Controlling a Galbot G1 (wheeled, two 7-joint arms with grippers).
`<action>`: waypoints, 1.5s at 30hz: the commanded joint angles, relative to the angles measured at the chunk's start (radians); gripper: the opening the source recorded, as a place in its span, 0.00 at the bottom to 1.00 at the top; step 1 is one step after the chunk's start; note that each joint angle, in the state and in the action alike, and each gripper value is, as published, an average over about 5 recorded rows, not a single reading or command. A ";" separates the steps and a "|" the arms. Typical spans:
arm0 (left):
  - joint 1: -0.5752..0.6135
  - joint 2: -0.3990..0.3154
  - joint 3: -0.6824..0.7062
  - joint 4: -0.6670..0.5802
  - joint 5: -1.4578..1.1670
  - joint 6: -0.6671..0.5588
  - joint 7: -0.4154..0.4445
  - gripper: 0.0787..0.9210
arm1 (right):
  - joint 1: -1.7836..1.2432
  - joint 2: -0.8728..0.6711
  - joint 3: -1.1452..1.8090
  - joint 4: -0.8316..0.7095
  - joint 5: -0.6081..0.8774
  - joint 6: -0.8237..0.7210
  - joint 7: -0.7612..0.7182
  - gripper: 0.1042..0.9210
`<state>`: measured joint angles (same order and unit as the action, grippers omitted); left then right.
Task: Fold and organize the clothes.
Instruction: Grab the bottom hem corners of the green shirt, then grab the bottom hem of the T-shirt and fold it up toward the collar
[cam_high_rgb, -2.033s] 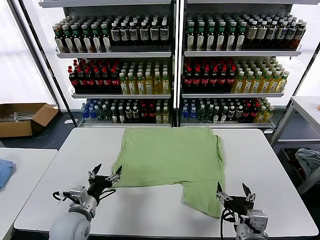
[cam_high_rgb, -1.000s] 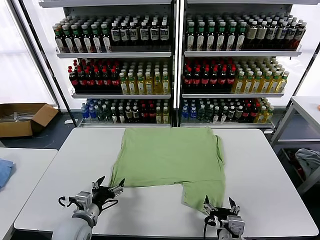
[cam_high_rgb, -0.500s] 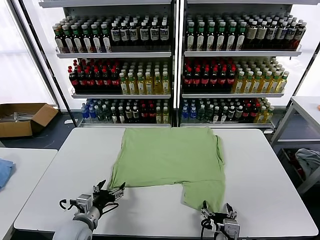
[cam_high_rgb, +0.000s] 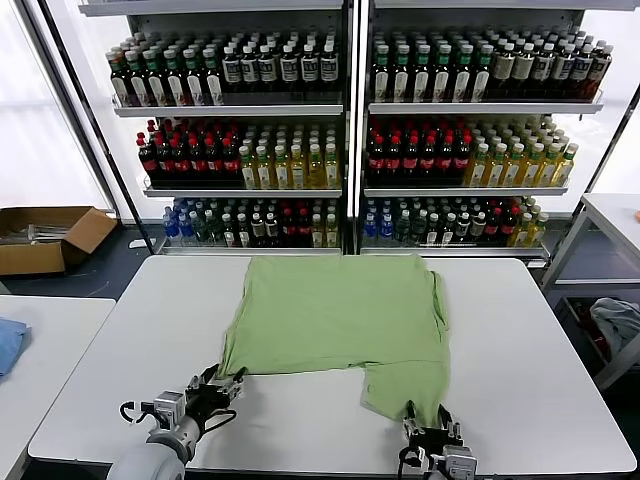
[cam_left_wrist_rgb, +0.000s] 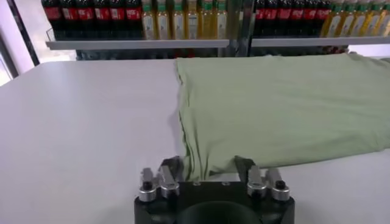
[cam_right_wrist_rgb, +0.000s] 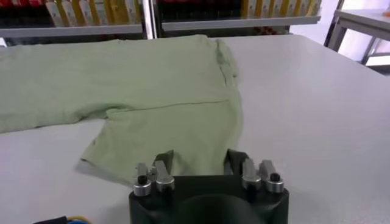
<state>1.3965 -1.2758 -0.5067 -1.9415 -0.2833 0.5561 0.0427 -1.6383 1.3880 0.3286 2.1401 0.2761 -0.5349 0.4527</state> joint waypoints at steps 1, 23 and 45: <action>0.004 -0.002 0.004 0.007 0.005 0.006 0.003 0.45 | -0.004 0.002 0.006 -0.009 0.027 0.004 -0.002 0.28; -0.063 -0.041 -0.026 -0.058 -0.080 -0.151 -0.006 0.01 | 0.129 -0.043 0.096 0.242 0.000 0.066 -0.100 0.00; -0.526 -0.070 0.097 0.412 -0.156 -0.229 -0.037 0.01 | 0.753 -0.123 0.024 -0.407 -0.021 0.180 -0.192 0.00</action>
<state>1.1188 -1.3340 -0.4716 -1.8070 -0.4199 0.3520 0.0091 -1.1101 1.2854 0.3727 1.9586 0.2574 -0.3760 0.2854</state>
